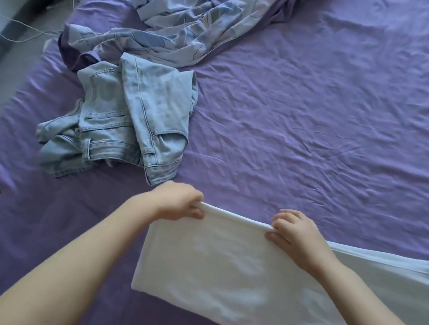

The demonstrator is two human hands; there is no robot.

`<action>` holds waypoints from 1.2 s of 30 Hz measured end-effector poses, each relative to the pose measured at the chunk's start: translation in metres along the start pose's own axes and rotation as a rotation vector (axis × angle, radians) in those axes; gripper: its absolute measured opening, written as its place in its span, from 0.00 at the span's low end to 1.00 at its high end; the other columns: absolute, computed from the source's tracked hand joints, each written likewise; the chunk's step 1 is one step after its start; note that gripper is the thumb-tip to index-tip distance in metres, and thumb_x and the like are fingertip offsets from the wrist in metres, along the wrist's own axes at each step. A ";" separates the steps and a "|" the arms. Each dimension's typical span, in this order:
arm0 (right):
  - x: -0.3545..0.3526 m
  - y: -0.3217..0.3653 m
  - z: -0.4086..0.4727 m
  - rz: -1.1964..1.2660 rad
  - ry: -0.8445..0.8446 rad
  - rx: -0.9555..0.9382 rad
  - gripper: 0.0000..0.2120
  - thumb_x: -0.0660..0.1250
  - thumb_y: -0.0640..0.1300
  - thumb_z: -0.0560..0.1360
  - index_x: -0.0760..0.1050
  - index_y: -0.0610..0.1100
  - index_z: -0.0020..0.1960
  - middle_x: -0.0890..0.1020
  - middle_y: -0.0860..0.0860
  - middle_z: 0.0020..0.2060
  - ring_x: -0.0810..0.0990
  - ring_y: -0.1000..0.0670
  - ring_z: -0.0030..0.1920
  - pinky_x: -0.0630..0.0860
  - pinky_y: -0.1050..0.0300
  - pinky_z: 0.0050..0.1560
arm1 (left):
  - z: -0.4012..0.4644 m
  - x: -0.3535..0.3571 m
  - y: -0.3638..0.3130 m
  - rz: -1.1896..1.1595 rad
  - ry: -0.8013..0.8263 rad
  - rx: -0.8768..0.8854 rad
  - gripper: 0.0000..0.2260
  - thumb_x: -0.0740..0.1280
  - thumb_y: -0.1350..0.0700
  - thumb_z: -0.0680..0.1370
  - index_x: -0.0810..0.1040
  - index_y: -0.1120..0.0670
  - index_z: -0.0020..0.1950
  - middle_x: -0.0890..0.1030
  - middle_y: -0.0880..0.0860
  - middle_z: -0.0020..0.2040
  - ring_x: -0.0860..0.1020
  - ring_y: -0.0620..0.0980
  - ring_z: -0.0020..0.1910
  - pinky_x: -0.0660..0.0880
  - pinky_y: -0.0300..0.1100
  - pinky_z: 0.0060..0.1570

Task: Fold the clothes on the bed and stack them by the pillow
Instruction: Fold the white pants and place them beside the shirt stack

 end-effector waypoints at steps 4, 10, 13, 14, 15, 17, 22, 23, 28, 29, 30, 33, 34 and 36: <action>0.009 -0.014 -0.002 -0.119 0.116 0.055 0.10 0.68 0.53 0.63 0.77 0.46 0.33 0.83 0.52 0.41 0.83 0.43 0.44 0.78 0.48 0.40 | 0.026 0.004 -0.007 0.175 0.106 -0.066 0.12 0.63 0.49 0.76 0.77 0.54 0.54 0.77 0.54 0.55 0.75 0.56 0.55 0.66 0.43 0.45; -0.015 -0.067 -0.054 -0.270 0.275 0.224 0.10 0.75 0.54 0.67 0.79 0.48 0.37 0.82 0.53 0.45 0.81 0.45 0.52 0.71 0.37 0.56 | 0.035 0.014 -0.013 0.223 0.075 -0.003 0.12 0.65 0.49 0.74 0.79 0.53 0.53 0.69 0.53 0.59 0.68 0.55 0.56 0.66 0.44 0.46; -0.039 -0.103 -0.090 -0.331 0.353 0.357 0.11 0.61 0.54 0.78 0.78 0.50 0.51 0.77 0.54 0.58 0.71 0.48 0.65 0.57 0.42 0.69 | 0.036 0.012 -0.008 0.187 0.079 0.005 0.13 0.62 0.41 0.76 0.78 0.48 0.52 0.70 0.50 0.59 0.73 0.52 0.55 0.64 0.44 0.49; -0.047 -0.113 -0.101 -0.366 0.390 0.392 0.13 0.56 0.54 0.80 0.76 0.51 0.55 0.74 0.56 0.62 0.68 0.50 0.68 0.55 0.45 0.70 | 0.038 0.010 -0.008 0.187 0.063 0.006 0.13 0.61 0.39 0.77 0.77 0.46 0.52 0.72 0.48 0.59 0.74 0.50 0.56 0.63 0.44 0.50; -0.054 -0.120 -0.109 -0.378 0.408 0.420 0.14 0.53 0.54 0.81 0.74 0.52 0.58 0.72 0.57 0.64 0.66 0.51 0.68 0.54 0.48 0.70 | 0.040 0.008 -0.009 0.180 0.031 0.009 0.13 0.60 0.38 0.77 0.75 0.45 0.52 0.74 0.47 0.58 0.75 0.49 0.56 0.63 0.45 0.51; -0.060 -0.132 -0.124 -0.350 0.376 0.451 0.13 0.52 0.52 0.81 0.73 0.52 0.58 0.70 0.57 0.65 0.67 0.51 0.67 0.57 0.50 0.66 | 0.044 0.007 -0.017 0.091 -0.001 -0.009 0.12 0.62 0.38 0.76 0.71 0.44 0.52 0.78 0.45 0.55 0.74 0.49 0.57 0.64 0.46 0.53; -0.060 -0.137 -0.134 -0.333 0.275 0.531 0.13 0.54 0.54 0.80 0.72 0.54 0.60 0.71 0.56 0.65 0.72 0.47 0.58 0.60 0.54 0.54 | 0.055 0.014 -0.065 0.001 -0.045 -0.023 0.17 0.58 0.37 0.77 0.71 0.43 0.62 0.78 0.46 0.58 0.72 0.51 0.59 0.65 0.46 0.54; -0.059 -0.138 -0.133 -0.335 0.266 0.544 0.12 0.55 0.55 0.80 0.70 0.55 0.61 0.73 0.57 0.63 0.72 0.48 0.58 0.60 0.54 0.53 | 0.058 0.017 -0.077 0.000 -0.057 -0.029 0.17 0.56 0.37 0.78 0.73 0.42 0.61 0.78 0.46 0.59 0.72 0.52 0.59 0.65 0.47 0.54; -0.058 -0.142 -0.132 -0.296 0.195 0.487 0.13 0.58 0.55 0.78 0.77 0.51 0.53 0.81 0.54 0.47 0.75 0.45 0.52 0.62 0.50 0.55 | 0.067 0.027 -0.124 0.180 -0.079 -0.021 0.20 0.54 0.37 0.79 0.75 0.48 0.59 0.75 0.52 0.59 0.69 0.54 0.61 0.64 0.46 0.57; -0.058 -0.145 -0.133 -0.271 0.109 0.477 0.13 0.60 0.54 0.77 0.79 0.48 0.49 0.82 0.52 0.42 0.77 0.42 0.48 0.63 0.49 0.53 | 0.070 0.025 -0.127 0.239 -0.109 -0.043 0.19 0.54 0.38 0.79 0.75 0.48 0.60 0.74 0.52 0.59 0.68 0.54 0.62 0.63 0.46 0.57; -0.059 -0.146 -0.133 -0.261 0.036 0.486 0.12 0.62 0.53 0.76 0.80 0.47 0.47 0.83 0.51 0.40 0.77 0.42 0.47 0.62 0.50 0.53 | 0.074 0.022 -0.131 0.273 -0.144 -0.086 0.18 0.55 0.39 0.79 0.75 0.48 0.61 0.73 0.52 0.60 0.68 0.54 0.62 0.62 0.47 0.58; -0.054 -0.148 -0.131 -0.252 0.154 0.530 0.12 0.60 0.53 0.78 0.76 0.49 0.55 0.81 0.52 0.51 0.73 0.46 0.56 0.57 0.53 0.58 | 0.087 0.021 -0.155 0.303 -0.181 -0.150 0.14 0.60 0.46 0.79 0.73 0.50 0.61 0.73 0.52 0.61 0.67 0.54 0.62 0.62 0.47 0.59; -0.053 -0.150 -0.131 -0.246 0.199 0.530 0.14 0.58 0.55 0.79 0.74 0.50 0.58 0.80 0.53 0.54 0.72 0.47 0.59 0.57 0.53 0.62 | 0.091 0.022 -0.171 0.271 -0.177 -0.115 0.14 0.60 0.46 0.78 0.72 0.50 0.61 0.73 0.52 0.62 0.68 0.54 0.62 0.63 0.48 0.59; -0.058 -0.155 -0.130 -0.208 0.265 0.523 0.17 0.56 0.57 0.79 0.72 0.50 0.61 0.78 0.53 0.56 0.69 0.48 0.63 0.53 0.49 0.69 | 0.102 0.021 -0.212 0.155 -0.171 -0.012 0.19 0.60 0.40 0.77 0.72 0.50 0.62 0.74 0.51 0.62 0.68 0.54 0.63 0.63 0.49 0.60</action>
Point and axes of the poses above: each hand's wrist, its own z-axis towards the middle knuckle, its own x-axis out of the palm, y = z × x, the point moved 2 cm from there along z, towards the middle knuckle
